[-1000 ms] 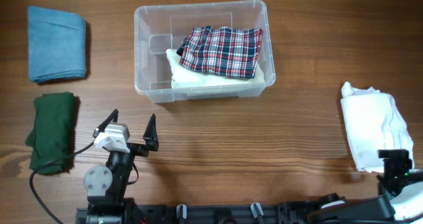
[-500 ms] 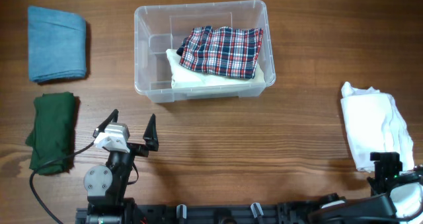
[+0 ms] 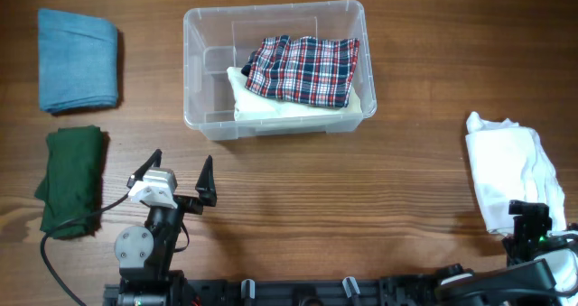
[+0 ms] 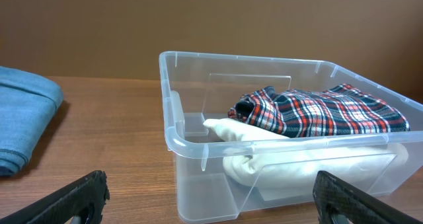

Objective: Pack container
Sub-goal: 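Lower the right gripper and grasp the white garment's edge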

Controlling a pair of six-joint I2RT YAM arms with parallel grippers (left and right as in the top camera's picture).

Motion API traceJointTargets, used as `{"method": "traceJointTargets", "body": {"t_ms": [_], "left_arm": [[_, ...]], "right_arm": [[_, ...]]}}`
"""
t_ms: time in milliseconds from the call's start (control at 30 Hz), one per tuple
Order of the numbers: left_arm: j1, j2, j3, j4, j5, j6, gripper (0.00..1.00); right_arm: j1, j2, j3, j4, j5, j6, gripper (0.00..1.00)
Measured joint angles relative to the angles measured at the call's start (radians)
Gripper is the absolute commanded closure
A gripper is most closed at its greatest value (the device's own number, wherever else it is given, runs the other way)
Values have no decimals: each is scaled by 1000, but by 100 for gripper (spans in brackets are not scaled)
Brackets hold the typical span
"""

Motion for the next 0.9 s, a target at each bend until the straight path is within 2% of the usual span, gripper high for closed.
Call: {"method": "traceJointTargets", "body": {"t_ms": [567, 900], "left_arm": [[0, 0, 0, 0, 0, 0, 0], [0, 0, 0, 0, 0, 0, 0]], "right_arm": [[15, 180, 38, 214, -144, 22, 12], [162, 232, 42, 327, -182, 75, 14]]}}
